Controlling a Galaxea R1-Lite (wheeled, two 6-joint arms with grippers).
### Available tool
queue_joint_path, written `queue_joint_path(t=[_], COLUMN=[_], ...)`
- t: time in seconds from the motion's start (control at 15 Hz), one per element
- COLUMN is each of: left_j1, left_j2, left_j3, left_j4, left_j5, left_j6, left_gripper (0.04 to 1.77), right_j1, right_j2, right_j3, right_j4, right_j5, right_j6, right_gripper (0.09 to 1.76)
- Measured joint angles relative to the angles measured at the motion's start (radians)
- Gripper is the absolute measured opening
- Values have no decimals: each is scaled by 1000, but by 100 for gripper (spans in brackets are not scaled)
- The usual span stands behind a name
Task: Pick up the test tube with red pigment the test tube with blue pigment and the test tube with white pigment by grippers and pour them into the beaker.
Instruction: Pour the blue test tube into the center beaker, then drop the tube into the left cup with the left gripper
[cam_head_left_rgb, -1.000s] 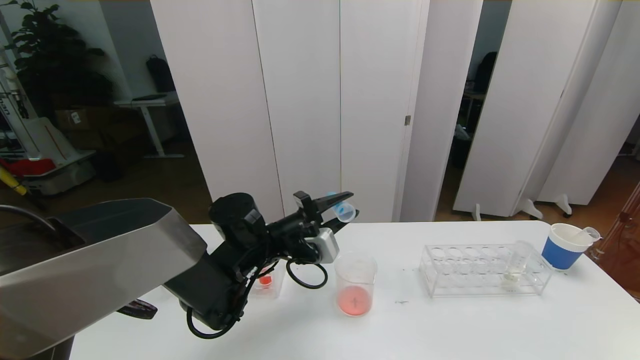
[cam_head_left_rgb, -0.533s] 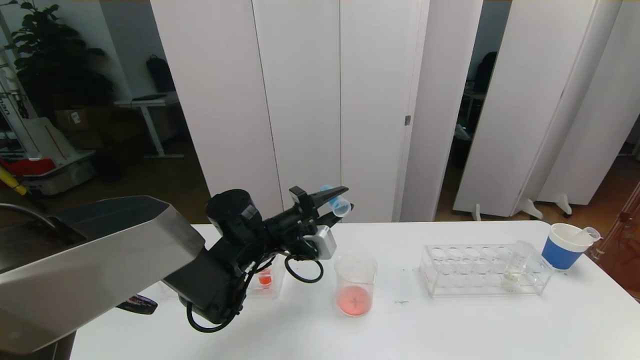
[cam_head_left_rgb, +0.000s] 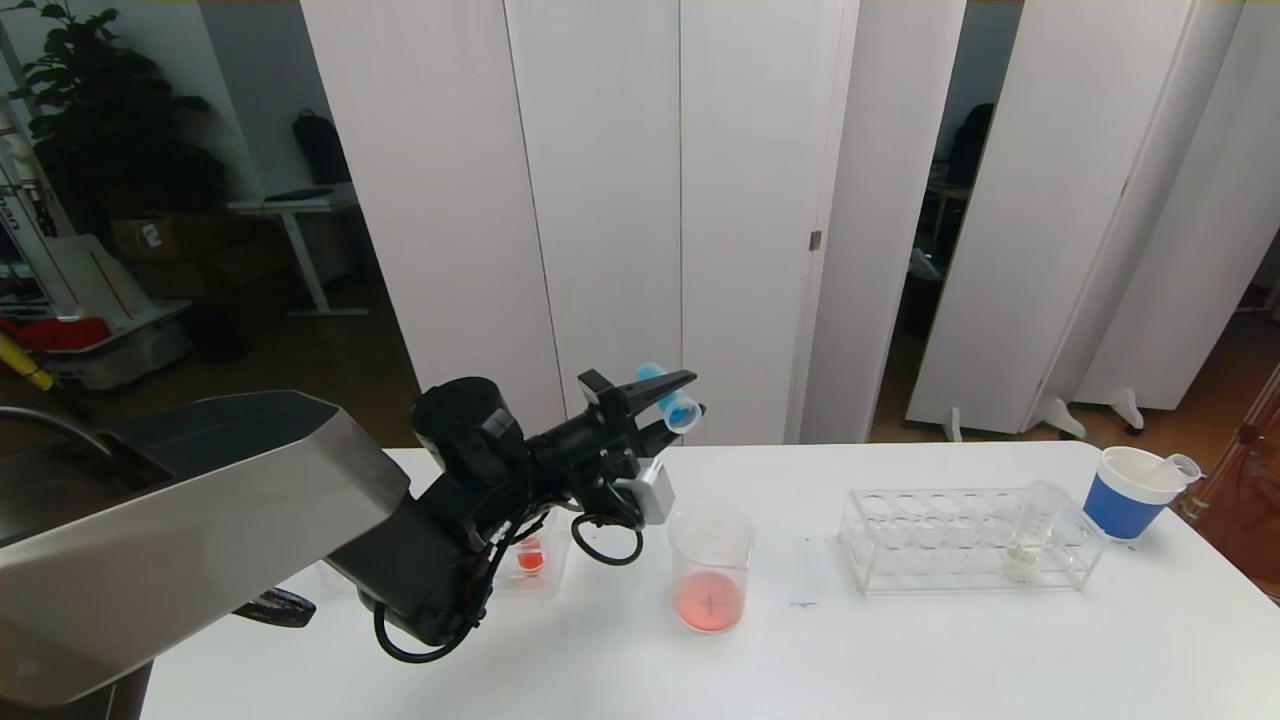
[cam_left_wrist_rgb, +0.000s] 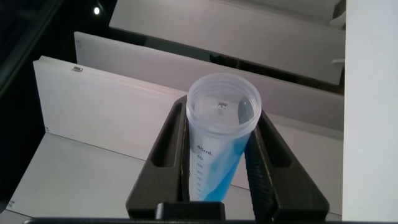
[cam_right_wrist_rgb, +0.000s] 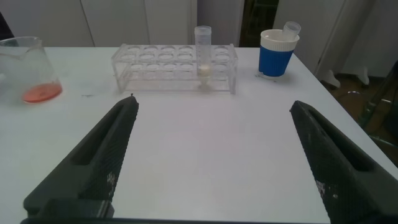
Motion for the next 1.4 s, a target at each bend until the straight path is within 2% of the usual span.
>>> queue_joint_path(t=[0.4,0.67,1.4], left_j1=[-1,1,-18], left_j2=[12,14,46], left_j3=[-9,-14,-58], left_j4=[0,0,0], left_j5=[-2,-40,-43], left_j6=[25,36,64], left_gripper=[59,59,59], right_j1=[0,0,0], right_j2=[0,0,0], right_j3=[0,0,0], right_j4=[0,0,0], right_j5=[0,0,0], right_j6=[0,0,0], right_gripper=[175,175,175])
